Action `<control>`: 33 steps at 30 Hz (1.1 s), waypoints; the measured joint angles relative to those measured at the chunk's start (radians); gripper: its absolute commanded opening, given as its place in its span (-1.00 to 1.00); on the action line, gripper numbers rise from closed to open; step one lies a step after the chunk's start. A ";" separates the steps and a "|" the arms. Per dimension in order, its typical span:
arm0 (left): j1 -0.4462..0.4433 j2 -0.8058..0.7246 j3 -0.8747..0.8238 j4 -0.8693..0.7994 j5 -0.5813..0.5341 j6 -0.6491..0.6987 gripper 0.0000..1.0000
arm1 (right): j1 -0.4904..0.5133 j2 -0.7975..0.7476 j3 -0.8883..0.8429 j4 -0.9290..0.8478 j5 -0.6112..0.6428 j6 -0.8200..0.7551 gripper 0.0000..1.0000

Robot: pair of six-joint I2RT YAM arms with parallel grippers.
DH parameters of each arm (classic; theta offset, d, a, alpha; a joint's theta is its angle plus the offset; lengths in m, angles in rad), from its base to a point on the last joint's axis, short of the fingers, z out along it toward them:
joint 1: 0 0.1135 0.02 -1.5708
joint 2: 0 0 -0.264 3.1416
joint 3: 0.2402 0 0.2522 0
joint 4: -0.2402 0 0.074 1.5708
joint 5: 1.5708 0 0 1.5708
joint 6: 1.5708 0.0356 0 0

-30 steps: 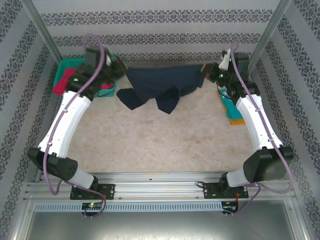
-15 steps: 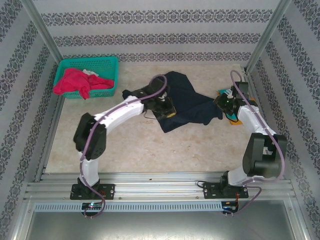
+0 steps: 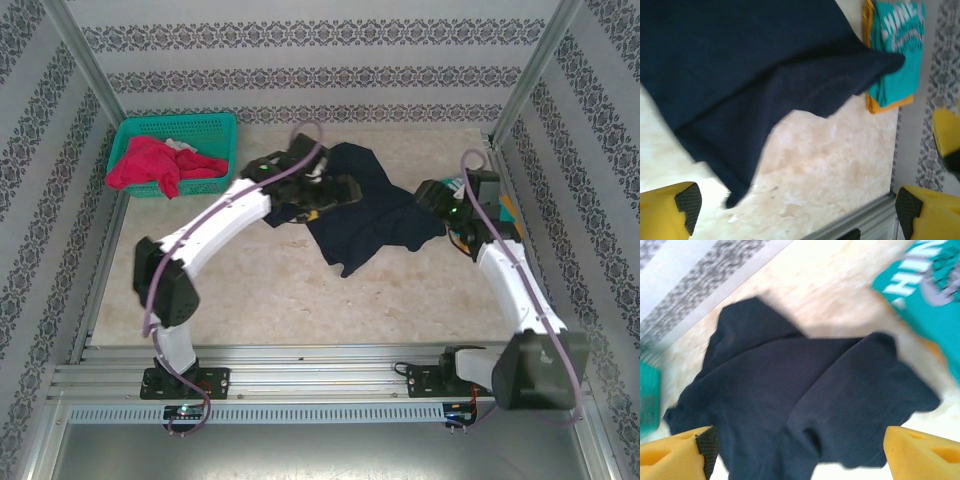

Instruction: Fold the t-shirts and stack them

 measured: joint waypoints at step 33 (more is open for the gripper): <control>0.412 0.354 0.070 0.039 -0.211 0.161 0.85 | 0.699 0.269 -0.038 -0.223 0.320 0.211 -1.00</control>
